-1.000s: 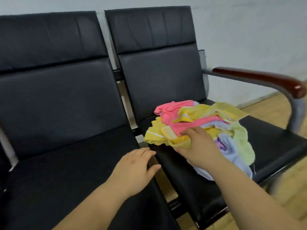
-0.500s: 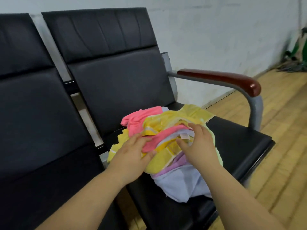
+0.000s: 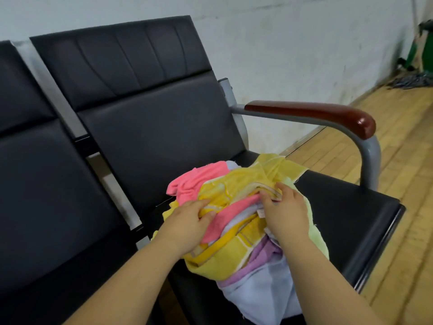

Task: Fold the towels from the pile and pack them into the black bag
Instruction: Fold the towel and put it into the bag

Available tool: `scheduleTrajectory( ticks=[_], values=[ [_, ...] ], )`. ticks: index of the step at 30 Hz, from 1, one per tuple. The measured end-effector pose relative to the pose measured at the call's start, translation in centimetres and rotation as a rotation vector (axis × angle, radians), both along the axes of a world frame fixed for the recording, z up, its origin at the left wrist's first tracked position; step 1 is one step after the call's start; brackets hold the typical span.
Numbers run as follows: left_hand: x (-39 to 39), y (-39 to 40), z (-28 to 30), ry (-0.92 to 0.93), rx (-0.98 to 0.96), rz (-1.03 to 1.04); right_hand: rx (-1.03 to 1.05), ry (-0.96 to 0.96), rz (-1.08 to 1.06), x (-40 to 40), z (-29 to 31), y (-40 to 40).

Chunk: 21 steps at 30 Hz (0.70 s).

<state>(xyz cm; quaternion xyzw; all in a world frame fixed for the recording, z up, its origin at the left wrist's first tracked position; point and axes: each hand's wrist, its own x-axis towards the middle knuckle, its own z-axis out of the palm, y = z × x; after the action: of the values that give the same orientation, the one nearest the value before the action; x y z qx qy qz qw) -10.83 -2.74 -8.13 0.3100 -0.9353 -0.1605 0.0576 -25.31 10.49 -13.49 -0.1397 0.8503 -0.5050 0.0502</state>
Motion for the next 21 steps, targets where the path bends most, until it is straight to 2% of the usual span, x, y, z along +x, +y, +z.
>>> scheduleTrajectory(
  ticks=[2, 5, 9, 12, 16, 19, 21],
  values=[
    [0.0, -0.1, 0.1, 0.015, -0.004, 0.044, 0.022, -0.065, -0.017, -0.3, -0.3, -0.2],
    [-0.1, -0.2, 0.8, 0.207, 0.048, 0.116, -0.006, -0.128, -0.039, -0.7, -0.1, -0.1],
    [-0.1, -0.1, 2.4, 0.518, 0.32, 0.12, -0.297, -0.164, -0.023, -0.6, 0.9, 0.3],
    [0.0, 0.4, 3.2, 0.614, 0.535, 0.118, -0.514, -0.18, -0.037, -0.2, 2.0, 0.2],
    [0.2, 0.7, 3.3, 0.715, 0.766, 0.209, -0.846, -0.342, -0.084, 1.8, 4.2, -0.6],
    [0.3, 1.3, 3.7, 0.8, 1.06, 0.315, -0.883, -0.433, 0.065, 4.5, 5.7, -1.2],
    [0.3, 1.8, 4.0, 0.788, 1.186, 0.365, -0.902, -0.592, 0.305, 6.5, 6.3, -1.7]
  ],
)
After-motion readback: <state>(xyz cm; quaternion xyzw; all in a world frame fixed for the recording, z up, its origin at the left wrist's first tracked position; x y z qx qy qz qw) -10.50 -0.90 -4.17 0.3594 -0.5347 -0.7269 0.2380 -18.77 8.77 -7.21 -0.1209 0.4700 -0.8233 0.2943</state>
